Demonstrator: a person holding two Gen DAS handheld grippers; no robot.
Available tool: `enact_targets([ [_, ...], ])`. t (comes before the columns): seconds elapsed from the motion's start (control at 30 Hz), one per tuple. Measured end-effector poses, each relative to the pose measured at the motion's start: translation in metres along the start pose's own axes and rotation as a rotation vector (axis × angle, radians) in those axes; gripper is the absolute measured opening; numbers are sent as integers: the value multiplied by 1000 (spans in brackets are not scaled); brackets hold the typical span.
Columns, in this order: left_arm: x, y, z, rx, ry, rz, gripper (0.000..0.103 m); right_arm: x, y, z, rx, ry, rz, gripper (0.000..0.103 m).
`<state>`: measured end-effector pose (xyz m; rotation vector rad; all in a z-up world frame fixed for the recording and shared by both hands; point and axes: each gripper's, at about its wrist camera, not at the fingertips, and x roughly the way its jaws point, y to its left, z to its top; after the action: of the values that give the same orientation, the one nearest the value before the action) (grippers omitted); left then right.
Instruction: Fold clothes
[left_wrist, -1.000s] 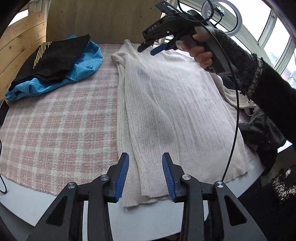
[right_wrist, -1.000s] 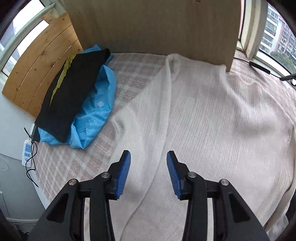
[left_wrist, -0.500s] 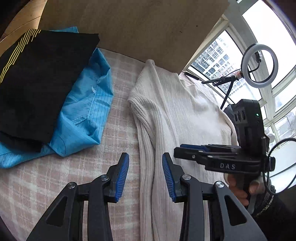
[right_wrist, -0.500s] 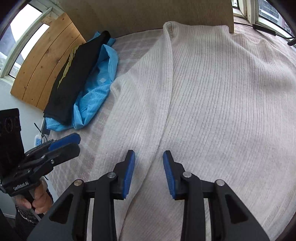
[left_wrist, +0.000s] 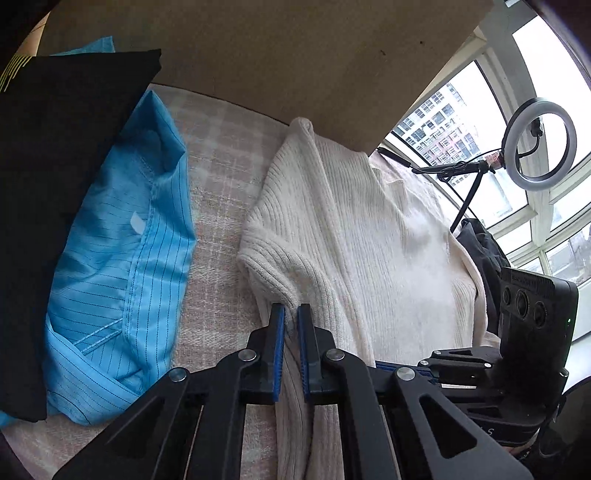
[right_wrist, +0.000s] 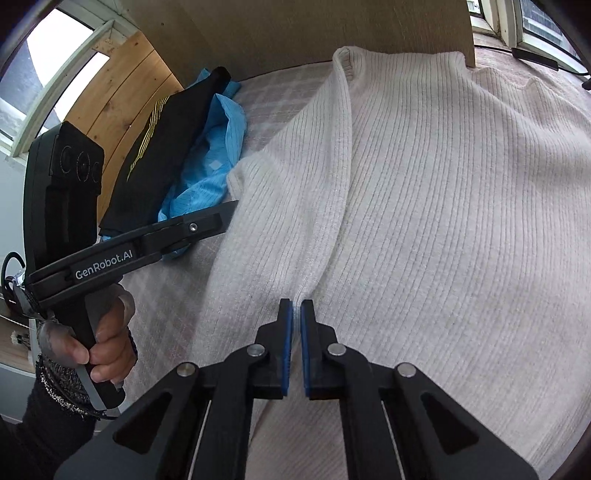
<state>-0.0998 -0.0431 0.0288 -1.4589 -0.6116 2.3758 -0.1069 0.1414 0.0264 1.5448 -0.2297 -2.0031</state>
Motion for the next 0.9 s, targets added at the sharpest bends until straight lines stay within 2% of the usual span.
enact_targets([
  [0.13, -8, -1, 5, 42, 0, 34, 6, -18, -3, 2, 3, -48, -18, 4],
  [0.23, -5, 3, 9, 45, 16, 53, 6, -14, -5, 4, -19, -15, -93, 4],
  [0.33, -6, 3, 7, 50, 42, 88, 7, -5, -3, 6, -35, 56, -180, 9],
  [0.4, -22, 2, -1, 62, 21, 107, 8, -15, 4, 5, -44, 17, -162, 16],
  [0.5, -53, -3, -27, 80, 0, 88, 8, -29, 17, 7, -78, -41, -133, 17],
  [0.63, -78, -24, -84, 75, 24, 22, 8, -7, 50, 23, -178, 6, -137, 20],
  [0.7, -77, -41, -115, 97, 48, 33, 10, 5, 66, 31, -228, 29, -139, 24],
  [0.77, -73, -55, -143, 126, 74, 56, 14, 17, 80, 39, -269, 54, -148, 24],
  [0.9, -57, -76, -180, 198, 105, 138, 18, 44, 79, 52, -267, 123, -203, 24],
])
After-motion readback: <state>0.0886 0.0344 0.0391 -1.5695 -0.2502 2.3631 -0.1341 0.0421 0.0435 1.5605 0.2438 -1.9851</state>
